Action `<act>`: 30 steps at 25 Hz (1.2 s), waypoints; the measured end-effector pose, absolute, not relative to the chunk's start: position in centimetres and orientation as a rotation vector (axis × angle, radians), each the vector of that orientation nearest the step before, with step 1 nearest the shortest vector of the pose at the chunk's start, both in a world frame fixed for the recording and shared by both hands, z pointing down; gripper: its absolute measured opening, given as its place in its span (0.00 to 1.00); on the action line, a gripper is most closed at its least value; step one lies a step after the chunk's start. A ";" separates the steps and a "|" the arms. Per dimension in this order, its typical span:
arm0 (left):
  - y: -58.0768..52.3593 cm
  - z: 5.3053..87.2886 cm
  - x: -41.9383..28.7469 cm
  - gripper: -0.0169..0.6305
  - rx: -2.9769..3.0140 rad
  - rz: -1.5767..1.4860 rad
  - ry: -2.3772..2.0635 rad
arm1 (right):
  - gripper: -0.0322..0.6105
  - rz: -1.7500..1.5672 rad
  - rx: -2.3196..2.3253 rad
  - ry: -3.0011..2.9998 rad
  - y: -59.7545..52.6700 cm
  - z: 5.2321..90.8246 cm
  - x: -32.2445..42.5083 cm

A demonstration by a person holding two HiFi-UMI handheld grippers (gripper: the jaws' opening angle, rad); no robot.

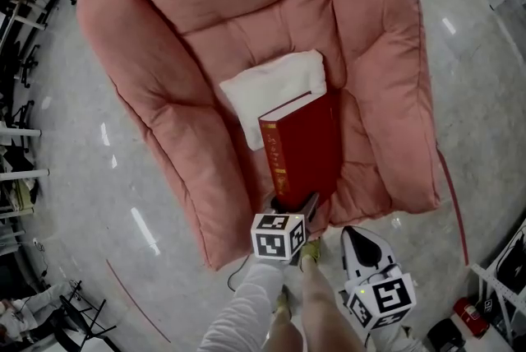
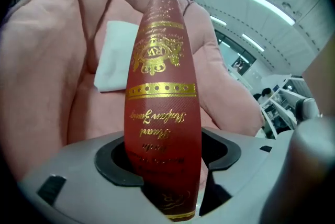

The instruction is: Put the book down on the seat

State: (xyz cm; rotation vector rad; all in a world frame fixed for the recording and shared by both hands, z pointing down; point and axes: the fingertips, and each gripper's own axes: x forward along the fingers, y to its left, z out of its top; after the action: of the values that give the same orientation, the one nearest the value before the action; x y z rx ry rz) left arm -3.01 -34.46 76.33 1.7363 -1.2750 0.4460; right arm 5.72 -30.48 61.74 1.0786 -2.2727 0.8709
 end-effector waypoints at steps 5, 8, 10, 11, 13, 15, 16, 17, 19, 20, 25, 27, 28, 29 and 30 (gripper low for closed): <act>-33.3 75.5 -5.7 0.56 1.689 0.483 -1.366 | 0.06 0.872 1.084 -2.284 -30.3 60.6 5.1; -32.2 75.0 -6.4 0.56 1.670 0.496 -1.383 | 0.06 0.864 1.079 -2.297 -30.1 59.9 4.9; -31.5 74.4 -6.7 0.56 1.655 0.492 -1.396 | 0.06 0.853 1.072 -2.307 -29.9 59.4 4.8; -31.2 74.0 -6.8 0.56 1.651 0.487 -1.402 | 0.06 0.846 1.069 -2.312 -29.9 59.1 4.6; -30.6 72.9 -6.8 0.56 1.651 0.478 -1.410 | 0.06 0.830 1.062 -2.323 -30.0 58.3 4.3; -30.2 71.6 -6.4 0.56 1.655 0.467 -1.413 | 0.06 0.811 1.055 -2.335 -30.1 57.4 4.2; -30.0 70.9 -6.2 0.56 1.661 0.461 -1.414 | 0.06 0.801 1.052 -2.342 -30.2 56.9 4.2; -29.8 70.1 -5.9 0.56 1.669 0.455 -1.413 | 0.06 0.790 1.049 -2.348 -30.3 56.4 4.2; -29.3 68.3 -5.4 0.53 1.691 0.441 -1.412 | 0.06 0.769 1.040 -2.358 -30.0 55.4 4.2; -29.0 67.3 -5.3 0.50 1.701 0.432 -1.414 | 0.06 0.758 1.035 -2.363 -29.8 54.8 4.1; -26.8 61.8 -5.3 0.29 1.716 0.362 -1.455 | 0.06 0.701 1.008 -2.375 -27.7 52.1 4.3; -26.1 59.6 -5.4 0.21 1.733 0.345 -1.469 | 0.06 0.686 1.002 -2.377 -26.8 51.1 4.3; -25.8 58.6 -5.4 0.18 1.743 0.344 -1.476 | 0.06 0.679 0.998 -2.380 -26.5 50.7 4.4; -25.6 57.7 -5.5 0.15 1.751 0.346 -1.484 | 0.06 0.672 0.994 -2.383 -26.2 50.3 4.4; -25.3 56.9 -5.6 0.12 1.759 0.347 -1.494 | 0.06 0.666 0.990 -2.386 -25.8 49.9 4.4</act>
State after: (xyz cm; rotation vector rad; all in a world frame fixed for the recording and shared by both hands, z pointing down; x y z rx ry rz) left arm -5.58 -25.33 56.85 1.7589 -1.4936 0.3469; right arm 4.40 -25.84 49.91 0.9898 -2.3857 0.6664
